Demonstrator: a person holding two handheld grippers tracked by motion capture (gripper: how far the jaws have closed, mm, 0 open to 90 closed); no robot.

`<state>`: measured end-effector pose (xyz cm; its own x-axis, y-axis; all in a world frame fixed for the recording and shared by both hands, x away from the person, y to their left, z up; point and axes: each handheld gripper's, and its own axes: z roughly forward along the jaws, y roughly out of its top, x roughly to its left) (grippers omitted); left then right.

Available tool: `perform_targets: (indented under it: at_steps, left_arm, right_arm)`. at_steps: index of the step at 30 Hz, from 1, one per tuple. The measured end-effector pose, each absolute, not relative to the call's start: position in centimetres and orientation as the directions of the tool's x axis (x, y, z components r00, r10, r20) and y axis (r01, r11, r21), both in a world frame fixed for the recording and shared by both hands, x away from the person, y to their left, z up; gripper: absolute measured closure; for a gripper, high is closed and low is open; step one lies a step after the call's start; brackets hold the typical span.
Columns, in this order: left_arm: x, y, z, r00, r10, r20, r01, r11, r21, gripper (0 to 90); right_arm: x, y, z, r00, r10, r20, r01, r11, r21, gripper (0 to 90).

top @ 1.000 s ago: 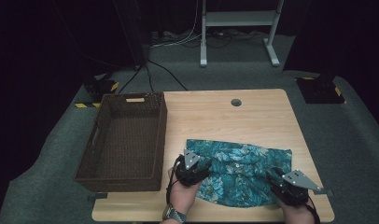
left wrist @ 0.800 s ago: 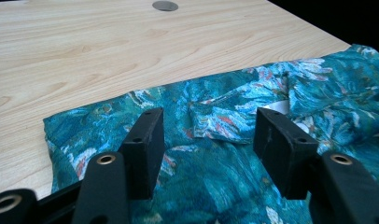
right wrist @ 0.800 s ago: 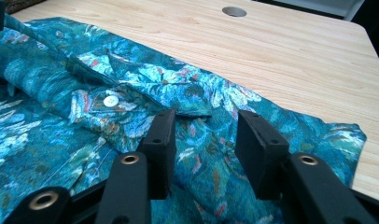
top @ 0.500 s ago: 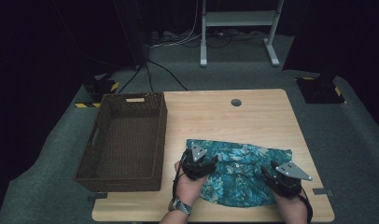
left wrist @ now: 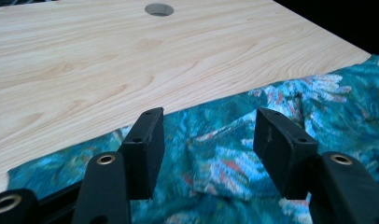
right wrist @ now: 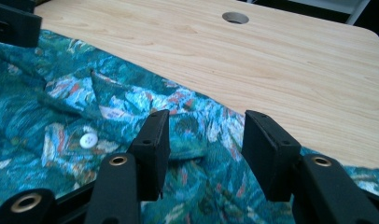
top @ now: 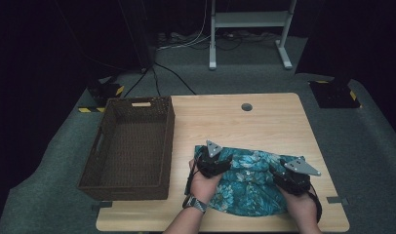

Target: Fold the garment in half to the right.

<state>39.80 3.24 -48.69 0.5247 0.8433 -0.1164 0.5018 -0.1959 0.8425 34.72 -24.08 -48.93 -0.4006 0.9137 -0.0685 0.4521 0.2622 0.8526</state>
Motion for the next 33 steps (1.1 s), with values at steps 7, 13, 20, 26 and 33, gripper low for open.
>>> perform_targets:
  at_steps: [7, 13, 20, 26, 33]
  left_arm:
    - [41.4, 2.3, -49.6, 0.517, 0.848, -0.115, 0.537, -0.217, 0.815, 45.6]
    - [41.7, 2.2, -50.8, 0.514, 0.849, -0.123, 0.564, -0.226, 0.794, 49.5]
    - [41.5, 2.2, -52.5, 0.500, 0.857, -0.127, 0.605, -0.240, 0.759, 47.7]
    - [41.3, 2.0, -53.1, 0.502, 0.855, -0.132, 0.622, -0.251, 0.742, 47.0]
    - [41.0, 2.1, -53.5, 0.516, 0.847, -0.130, 0.618, -0.263, 0.741, 53.6]
  right_arm:
    - [36.3, -23.6, -49.2, -0.386, 0.920, -0.060, 0.483, 0.257, 0.837, 51.6]
    - [37.2, -23.4, -50.1, -0.379, 0.924, -0.044, 0.519, 0.252, 0.817, 51.7]
    - [38.4, -22.8, -51.8, -0.375, 0.927, -0.010, 0.580, 0.243, 0.778, 50.2]
    - [39.3, -22.5, -52.6, -0.374, 0.927, 0.004, 0.612, 0.244, 0.753, 49.8]
    - [39.3, -22.3, -53.3, -0.391, 0.920, 0.029, 0.629, 0.244, 0.738, 51.2]
